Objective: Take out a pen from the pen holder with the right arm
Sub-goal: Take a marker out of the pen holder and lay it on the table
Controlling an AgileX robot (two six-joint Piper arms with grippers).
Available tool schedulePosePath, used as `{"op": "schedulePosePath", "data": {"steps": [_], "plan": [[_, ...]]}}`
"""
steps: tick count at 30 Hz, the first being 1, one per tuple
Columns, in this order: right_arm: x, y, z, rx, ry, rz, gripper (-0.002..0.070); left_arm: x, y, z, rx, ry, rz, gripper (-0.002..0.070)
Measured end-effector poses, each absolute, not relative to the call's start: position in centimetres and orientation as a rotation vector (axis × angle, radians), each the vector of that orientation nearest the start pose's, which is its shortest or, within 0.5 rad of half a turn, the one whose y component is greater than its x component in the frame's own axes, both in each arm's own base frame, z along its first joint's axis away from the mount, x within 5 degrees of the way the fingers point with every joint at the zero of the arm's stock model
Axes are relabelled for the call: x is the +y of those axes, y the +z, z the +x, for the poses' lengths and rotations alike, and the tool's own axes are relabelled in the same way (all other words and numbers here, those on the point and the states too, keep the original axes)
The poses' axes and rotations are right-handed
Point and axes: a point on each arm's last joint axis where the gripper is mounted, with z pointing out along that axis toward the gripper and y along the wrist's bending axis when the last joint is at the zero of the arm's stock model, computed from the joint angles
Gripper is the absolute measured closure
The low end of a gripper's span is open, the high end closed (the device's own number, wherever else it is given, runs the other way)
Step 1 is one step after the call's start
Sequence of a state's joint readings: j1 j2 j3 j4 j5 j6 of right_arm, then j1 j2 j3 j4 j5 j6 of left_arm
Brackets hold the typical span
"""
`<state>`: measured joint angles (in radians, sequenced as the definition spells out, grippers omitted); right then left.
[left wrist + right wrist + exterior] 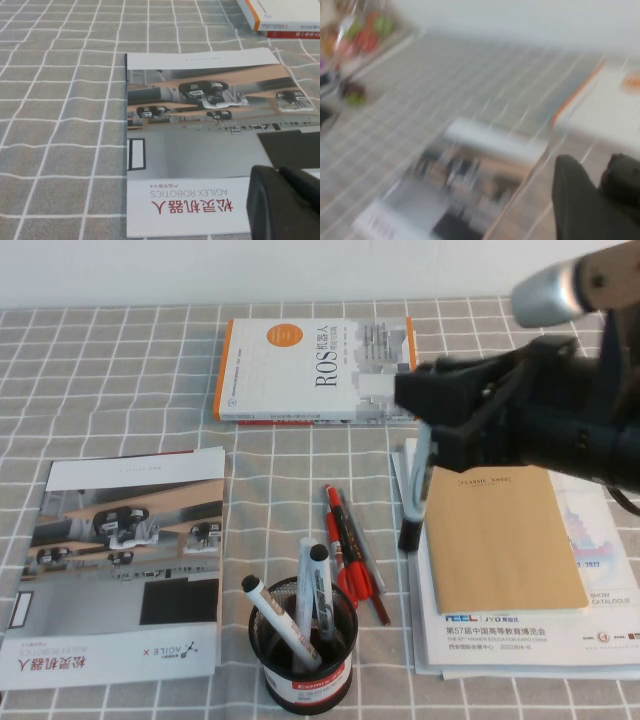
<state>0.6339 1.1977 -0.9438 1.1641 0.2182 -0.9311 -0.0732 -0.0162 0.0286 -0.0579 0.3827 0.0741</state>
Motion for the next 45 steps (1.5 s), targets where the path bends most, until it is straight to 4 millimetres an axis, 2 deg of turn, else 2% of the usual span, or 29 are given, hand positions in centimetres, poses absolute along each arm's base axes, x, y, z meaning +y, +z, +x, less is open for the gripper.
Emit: {"op": "schedulePosePath", "data": {"steps": [5,8,15,21,28,31,39,45], "plan": [[18.5,33.5,23.7,2.063,0.835,-0.599,0.0591,-0.6,17.0,5.2,1.876,-0.057,0.103,0.0678],[20.0,32.0,25.4,2.208,0.848,-0.651,0.0591,-0.6,17.0,5.2,1.876,-0.057,0.103,0.0678],[22.1,29.8,29.6,2.426,0.740,-0.691,0.0591,-0.6,17.0,5.2,1.876,-0.057,0.103,0.0678],[23.9,28.5,32.5,2.468,0.727,-0.703,0.0591,-0.6,17.0,5.2,1.876,-0.057,0.103,0.0678],[25.9,28.1,36.2,2.421,0.693,-0.734,0.0591,-0.6,17.0,5.2,1.876,-0.057,0.103,0.0678],[26.9,27.3,37.5,2.431,0.695,-0.754,0.0591,-0.6,17.0,5.2,1.876,-0.057,0.103,0.0678],[28.6,24.4,40.0,2.480,0.711,-0.755,0.0591,-0.6,17.0,5.2,1.876,-0.057,0.103,0.0678],[29.6,22.7,40.6,2.513,0.817,-0.697,0.0591,-0.6,17.0,5.2,1.876,-0.057,0.103,0.0678]]}}
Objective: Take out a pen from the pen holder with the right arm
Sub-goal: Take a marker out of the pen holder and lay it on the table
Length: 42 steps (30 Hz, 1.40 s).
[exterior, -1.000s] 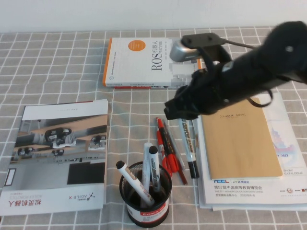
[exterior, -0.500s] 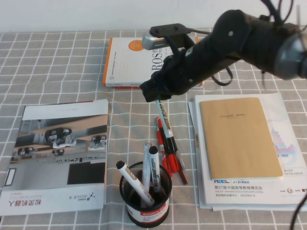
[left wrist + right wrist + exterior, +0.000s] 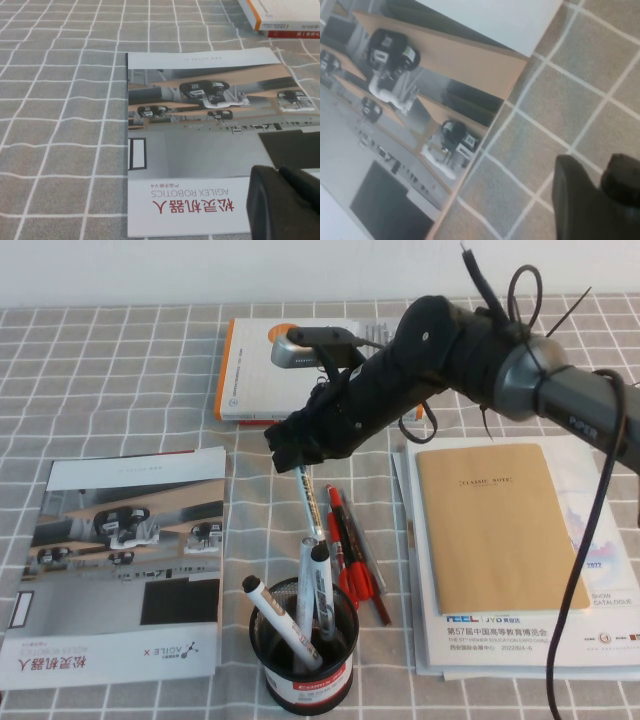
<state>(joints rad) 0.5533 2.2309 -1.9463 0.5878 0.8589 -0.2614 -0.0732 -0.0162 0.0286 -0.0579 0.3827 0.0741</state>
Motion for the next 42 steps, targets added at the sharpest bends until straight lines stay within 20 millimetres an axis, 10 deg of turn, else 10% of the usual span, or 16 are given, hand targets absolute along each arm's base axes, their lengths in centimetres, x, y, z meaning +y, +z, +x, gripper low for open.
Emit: {"op": "schedulePosePath", "data": {"steps": [42], "plan": [[29.7,17.9,42.4,2.566,0.788,-0.609,0.0594,-0.6,17.0,5.2,1.876,-0.057,0.103,0.0678]]}}
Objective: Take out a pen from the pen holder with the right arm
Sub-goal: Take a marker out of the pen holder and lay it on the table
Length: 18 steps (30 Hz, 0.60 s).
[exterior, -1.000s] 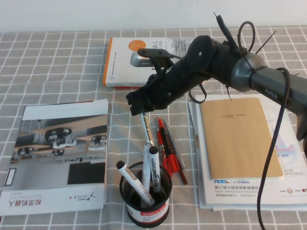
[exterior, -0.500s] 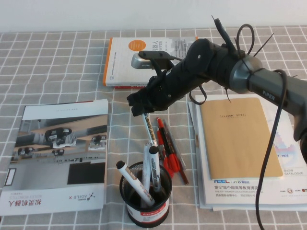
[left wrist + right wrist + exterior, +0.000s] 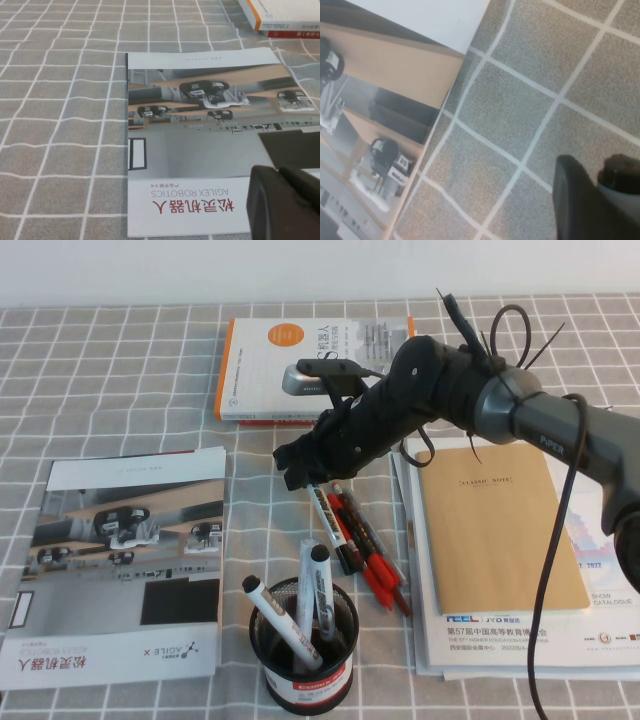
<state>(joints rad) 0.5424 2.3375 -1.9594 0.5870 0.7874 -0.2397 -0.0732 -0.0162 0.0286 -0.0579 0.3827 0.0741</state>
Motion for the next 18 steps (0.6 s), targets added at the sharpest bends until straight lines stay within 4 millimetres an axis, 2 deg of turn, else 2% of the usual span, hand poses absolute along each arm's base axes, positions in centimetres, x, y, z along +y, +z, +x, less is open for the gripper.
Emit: {"op": "schedulePosePath", "data": {"steps": [4,9,14,18], "plan": [[29.7,17.9,42.4,2.568,0.786,-0.607,0.0578,-0.6,17.0,5.2,1.876,-0.057,0.103,0.0678],[29.7,17.9,42.4,2.566,0.784,-0.607,0.0491,-0.6,17.0,5.2,1.876,-0.057,0.103,0.0678],[29.5,17.9,42.4,2.563,0.753,-0.626,0.0461,-0.6,17.0,5.2,1.876,-0.057,0.103,0.0678],[29.1,19.4,42.3,2.553,0.704,-0.638,0.0456,-0.6,17.0,5.2,1.876,-0.057,0.103,0.0678]]}}
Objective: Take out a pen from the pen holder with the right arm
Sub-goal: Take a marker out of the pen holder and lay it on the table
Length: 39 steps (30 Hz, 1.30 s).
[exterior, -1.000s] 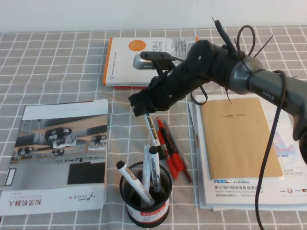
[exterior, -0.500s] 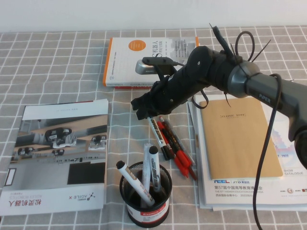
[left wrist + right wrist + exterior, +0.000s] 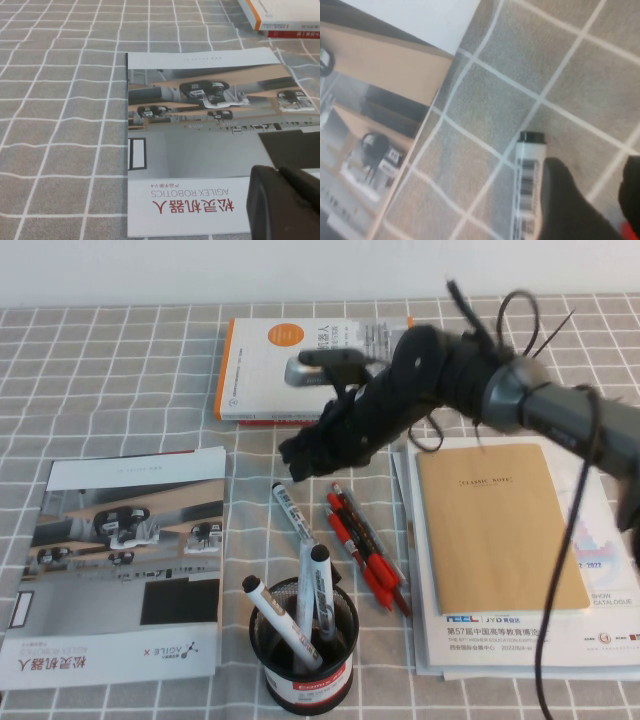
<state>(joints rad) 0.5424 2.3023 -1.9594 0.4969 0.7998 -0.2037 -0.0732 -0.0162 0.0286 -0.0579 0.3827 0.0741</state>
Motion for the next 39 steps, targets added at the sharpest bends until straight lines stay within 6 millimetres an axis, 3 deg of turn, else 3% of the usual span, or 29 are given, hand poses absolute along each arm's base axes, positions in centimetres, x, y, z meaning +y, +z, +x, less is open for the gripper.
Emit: {"op": "schedulePosePath", "data": {"steps": [3,6,11,21,25,29,34,39], "plan": [[28.4,22.4,41.6,2.519,0.642,-0.687,0.0470,-0.6,17.0,5.2,1.876,-0.057,0.103,0.0678],[27.6,26.0,40.1,2.464,0.593,-0.729,0.0545,-0.6,17.0,5.2,1.876,-0.057,0.103,0.0678],[25.9,31.3,35.4,2.388,0.546,-0.795,0.0668,-0.6,17.0,5.2,1.876,-0.057,0.103,0.0678],[19.6,36.3,25.2,2.317,0.551,-0.801,0.0687,-0.6,17.0,5.2,1.876,-0.057,0.103,0.0678],[16.8,36.8,21.3,2.272,0.556,-0.784,0.0688,-0.6,17.0,5.2,1.876,-0.057,0.103,0.0678],[14.8,35.7,18.1,2.285,0.573,-0.778,0.0688,-0.6,17.0,5.2,1.876,-0.057,0.103,0.0678],[13.5,33.7,15.5,2.406,0.598,-0.826,0.0688,-0.6,17.0,5.2,1.876,-0.057,0.103,0.0678],[12.7,32.7,14.3,2.549,0.548,-0.929,0.0688,-0.6,17.0,5.2,1.876,-0.057,0.103,0.0678]]}}
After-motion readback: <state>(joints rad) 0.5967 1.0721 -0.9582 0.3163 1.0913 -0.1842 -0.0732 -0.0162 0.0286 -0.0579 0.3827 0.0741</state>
